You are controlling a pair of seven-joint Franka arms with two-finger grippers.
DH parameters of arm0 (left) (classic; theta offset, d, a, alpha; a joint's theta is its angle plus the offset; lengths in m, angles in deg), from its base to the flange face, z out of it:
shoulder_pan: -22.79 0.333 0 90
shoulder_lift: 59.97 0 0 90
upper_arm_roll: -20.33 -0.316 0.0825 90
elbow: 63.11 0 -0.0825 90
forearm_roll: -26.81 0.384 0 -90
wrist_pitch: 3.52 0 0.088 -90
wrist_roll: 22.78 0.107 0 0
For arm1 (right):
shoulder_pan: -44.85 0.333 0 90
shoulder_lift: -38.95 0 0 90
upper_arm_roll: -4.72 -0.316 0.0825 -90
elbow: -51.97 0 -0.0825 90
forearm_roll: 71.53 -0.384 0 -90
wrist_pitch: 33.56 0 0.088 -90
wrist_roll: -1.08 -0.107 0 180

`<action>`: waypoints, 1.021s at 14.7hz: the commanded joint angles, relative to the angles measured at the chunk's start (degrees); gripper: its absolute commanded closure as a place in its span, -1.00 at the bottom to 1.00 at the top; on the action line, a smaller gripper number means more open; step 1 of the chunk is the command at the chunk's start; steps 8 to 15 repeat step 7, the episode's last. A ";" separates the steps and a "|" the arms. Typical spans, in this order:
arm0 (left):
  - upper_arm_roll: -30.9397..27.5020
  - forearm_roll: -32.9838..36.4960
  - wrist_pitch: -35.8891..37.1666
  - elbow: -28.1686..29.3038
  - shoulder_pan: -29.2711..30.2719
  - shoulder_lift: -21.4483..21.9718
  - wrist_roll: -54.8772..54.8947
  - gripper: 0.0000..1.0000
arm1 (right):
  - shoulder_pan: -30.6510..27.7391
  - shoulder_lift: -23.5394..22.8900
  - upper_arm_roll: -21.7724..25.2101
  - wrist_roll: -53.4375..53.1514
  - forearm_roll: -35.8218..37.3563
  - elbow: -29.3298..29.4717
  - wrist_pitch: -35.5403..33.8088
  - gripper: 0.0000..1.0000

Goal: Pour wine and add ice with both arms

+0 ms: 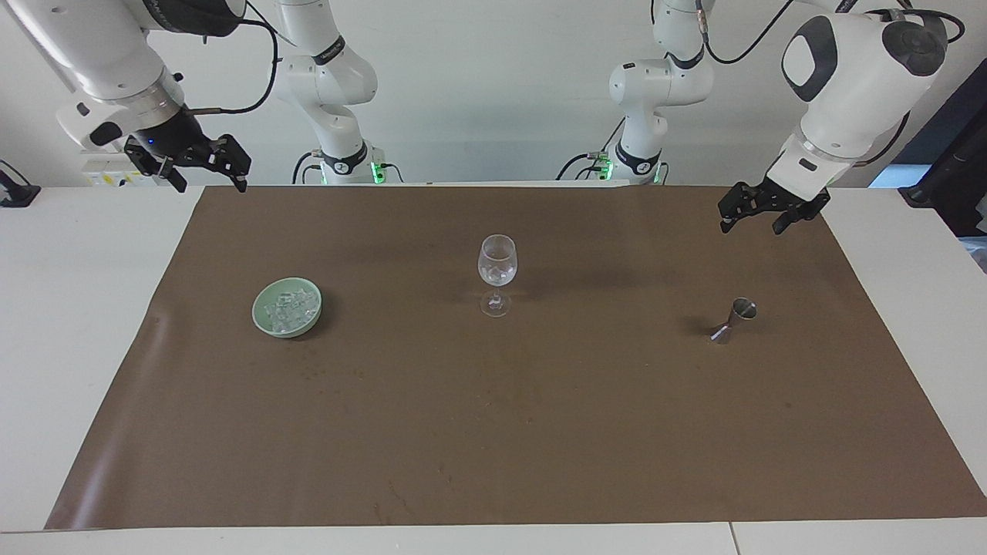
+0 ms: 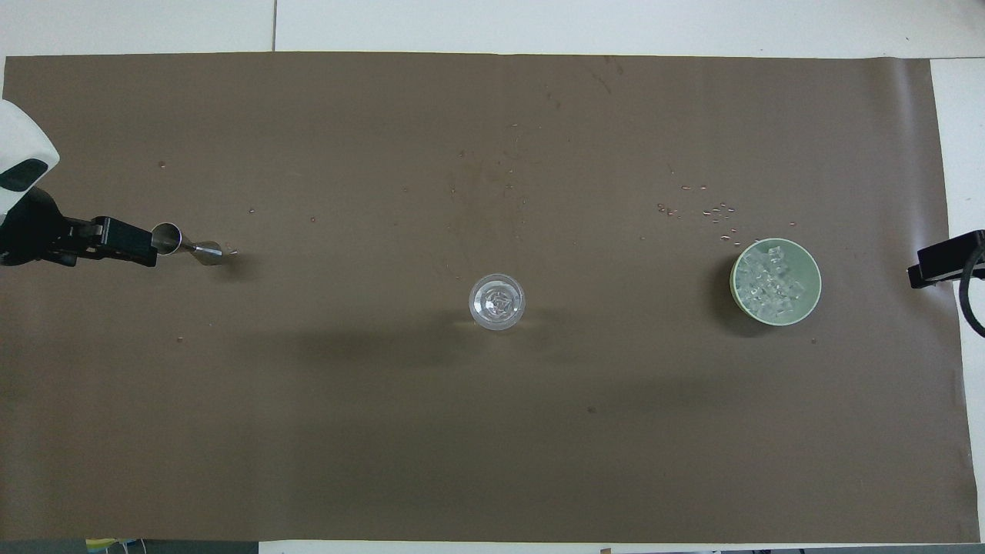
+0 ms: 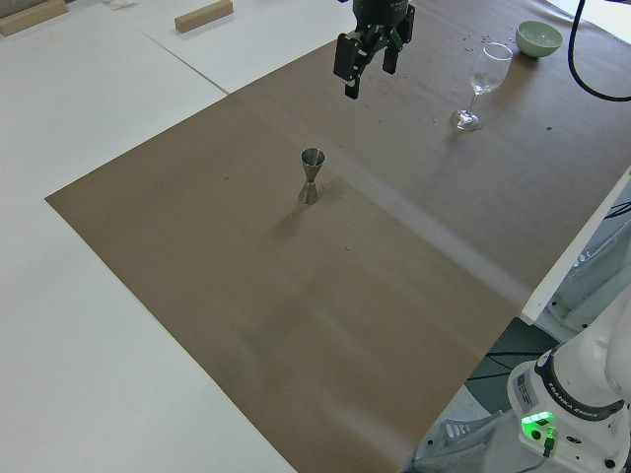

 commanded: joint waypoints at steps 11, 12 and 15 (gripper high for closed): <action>-0.71 0.81 0.90 -1.15 -0.64 -0.49 0.34 -1.00 | -0.62 1.08 -0.79 1.50 0.13 -1.20 0.43 -1.00; -0.71 0.81 0.90 -1.15 -0.64 -0.49 0.34 -1.00 | -0.62 1.08 -0.79 1.50 0.13 -1.20 0.43 -1.00; -0.71 0.81 0.90 -1.15 -0.64 -0.49 0.34 -1.00 | -0.62 1.08 -0.79 1.50 0.13 -1.20 0.43 -1.00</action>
